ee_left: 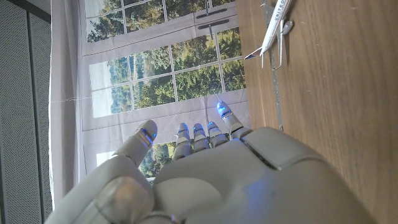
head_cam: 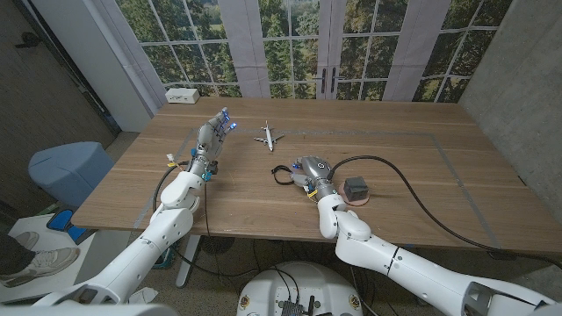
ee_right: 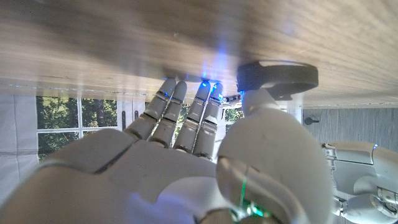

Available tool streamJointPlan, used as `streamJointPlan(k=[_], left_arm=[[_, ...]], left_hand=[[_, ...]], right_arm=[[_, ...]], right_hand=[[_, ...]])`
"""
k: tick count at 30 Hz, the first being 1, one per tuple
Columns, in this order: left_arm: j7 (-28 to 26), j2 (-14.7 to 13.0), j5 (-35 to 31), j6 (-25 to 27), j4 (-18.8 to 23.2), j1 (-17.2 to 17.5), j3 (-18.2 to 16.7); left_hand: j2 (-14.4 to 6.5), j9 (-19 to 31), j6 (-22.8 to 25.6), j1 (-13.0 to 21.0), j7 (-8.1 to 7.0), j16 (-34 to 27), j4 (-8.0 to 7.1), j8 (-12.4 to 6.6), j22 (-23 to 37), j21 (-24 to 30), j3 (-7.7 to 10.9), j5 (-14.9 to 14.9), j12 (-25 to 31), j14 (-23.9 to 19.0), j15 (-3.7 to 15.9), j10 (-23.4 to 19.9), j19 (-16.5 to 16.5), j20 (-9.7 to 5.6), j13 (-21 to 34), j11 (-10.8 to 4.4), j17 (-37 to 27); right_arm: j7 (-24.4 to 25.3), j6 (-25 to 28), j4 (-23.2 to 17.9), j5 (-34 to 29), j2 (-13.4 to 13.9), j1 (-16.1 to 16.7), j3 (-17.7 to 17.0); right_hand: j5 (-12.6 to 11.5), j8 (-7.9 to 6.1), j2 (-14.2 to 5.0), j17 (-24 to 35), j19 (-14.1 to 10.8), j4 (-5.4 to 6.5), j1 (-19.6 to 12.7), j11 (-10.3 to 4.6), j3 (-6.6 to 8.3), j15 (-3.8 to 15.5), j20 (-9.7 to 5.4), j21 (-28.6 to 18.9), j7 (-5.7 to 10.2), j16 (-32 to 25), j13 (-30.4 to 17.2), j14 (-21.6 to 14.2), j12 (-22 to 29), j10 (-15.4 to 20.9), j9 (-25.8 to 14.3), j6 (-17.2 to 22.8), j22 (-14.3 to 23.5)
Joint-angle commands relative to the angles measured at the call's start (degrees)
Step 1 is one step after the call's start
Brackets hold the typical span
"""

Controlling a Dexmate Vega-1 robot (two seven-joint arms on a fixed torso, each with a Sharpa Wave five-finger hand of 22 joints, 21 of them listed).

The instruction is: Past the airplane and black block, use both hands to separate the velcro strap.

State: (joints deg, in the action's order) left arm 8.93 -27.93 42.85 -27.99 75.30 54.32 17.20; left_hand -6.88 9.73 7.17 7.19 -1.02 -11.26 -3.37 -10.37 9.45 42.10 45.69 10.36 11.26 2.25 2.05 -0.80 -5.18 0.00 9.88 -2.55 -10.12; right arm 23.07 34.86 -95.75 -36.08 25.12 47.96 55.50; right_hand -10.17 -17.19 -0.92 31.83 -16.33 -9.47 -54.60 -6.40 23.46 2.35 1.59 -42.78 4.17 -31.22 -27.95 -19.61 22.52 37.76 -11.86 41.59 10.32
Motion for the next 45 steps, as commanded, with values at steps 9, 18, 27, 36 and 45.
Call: streamJointPlan(k=[9,18,27,36,45], left_arm=[[-0.27,-0.03,-0.35,-0.35,0.56,0.29,0.1],[-0.57,-0.26,-0.44,-0.1,1.12,0.51,0.09],[-0.88,-0.47,-0.67,0.2,1.54,0.57,0.17],[-0.86,-0.62,-0.88,0.55,1.77,0.32,0.39],[-0.99,-0.68,-0.99,0.82,1.95,0.31,0.53]], left_hand=[[-3.8,0.15,0.02,0.28,0.62,-0.05,0.93,0.18,0.3,-0.41,0.02,-0.12,-0.23,-0.11,0.6,0.08,0.23,0.11,0.14,0.27,0.04],[-3.74,0.15,-0.01,0.52,0.63,0.01,1.38,0.17,0.3,-0.61,-0.05,-0.16,-0.25,-0.17,0.49,0.08,0.34,0.09,0.14,0.28,0.1],[-3.75,0.15,-0.03,0.76,0.62,0.07,1.8,0.15,0.3,-0.85,-0.13,-0.19,-0.26,-0.23,0.5,0.03,0.41,0.12,0.14,0.22,0.13],[-3.72,0.15,-0.06,1.06,0.55,0.14,2.32,0.14,0.3,-1.07,-0.17,-0.23,-0.26,-0.27,0.53,0.0,0.54,0.12,0.14,0.14,0.19],[-3.66,0.15,-0.13,1.39,0.47,0.16,2.88,0.16,0.29,-1.27,-0.2,-0.26,-0.26,-0.45,0.52,-0.06,0.71,0.18,0.14,0.11,0.24]], right_arm=[[-5.05,8.41,-0.27,-2.24,0.58,-3.21,4.09],[-4.82,7.38,0.73,-2.11,1.07,-3.99,4.5],[2.08,1.6,2.93,-0.08,0.76,-2.43,2.05],[9.8,-3.57,4.89,2.62,-0.49,-0.49,-1.14],[17.78,-8.98,7.15,4.61,-1.95,0.77,-3.87]], right_hand=[[-0.68,-2.92,-3.26,6.11,-0.44,-0.64,-4.2,-1.45,-0.47,10.2,-1.8,-0.6,2.27,-8.22,-3.18,-10.54,4.75,8.39,0.11,9.02,0.32],[-1.04,-5.18,-4.86,14.5,-1.73,-0.89,-11.65,-3.8,0.41,10.89,-3.51,-2.95,3.54,-14.97,-6.93,-18.03,10.24,17.58,0.31,16.86,0.87],[-0.7,-5.09,-5.18,16.32,-1.41,-0.4,-12.05,-3.86,0.39,10.66,-3.32,-3.59,2.58,-15.46,-8.51,-18.97,11.31,17.79,0.23,17.38,1.06],[-0.44,-5.09,-5.34,17.18,-1.06,-0.14,-12.06,-3.71,0.56,10.54,-2.95,-4.0,2.19,-15.12,-9.66,-19.33,12.11,18.03,0.16,17.88,1.1],[-0.21,-4.96,-5.35,17.99,-1.22,-0.07,-12.12,-3.62,0.78,10.48,-2.66,-4.54,1.94,-14.85,-10.66,-19.98,12.74,18.15,0.1,17.97,1.09]])
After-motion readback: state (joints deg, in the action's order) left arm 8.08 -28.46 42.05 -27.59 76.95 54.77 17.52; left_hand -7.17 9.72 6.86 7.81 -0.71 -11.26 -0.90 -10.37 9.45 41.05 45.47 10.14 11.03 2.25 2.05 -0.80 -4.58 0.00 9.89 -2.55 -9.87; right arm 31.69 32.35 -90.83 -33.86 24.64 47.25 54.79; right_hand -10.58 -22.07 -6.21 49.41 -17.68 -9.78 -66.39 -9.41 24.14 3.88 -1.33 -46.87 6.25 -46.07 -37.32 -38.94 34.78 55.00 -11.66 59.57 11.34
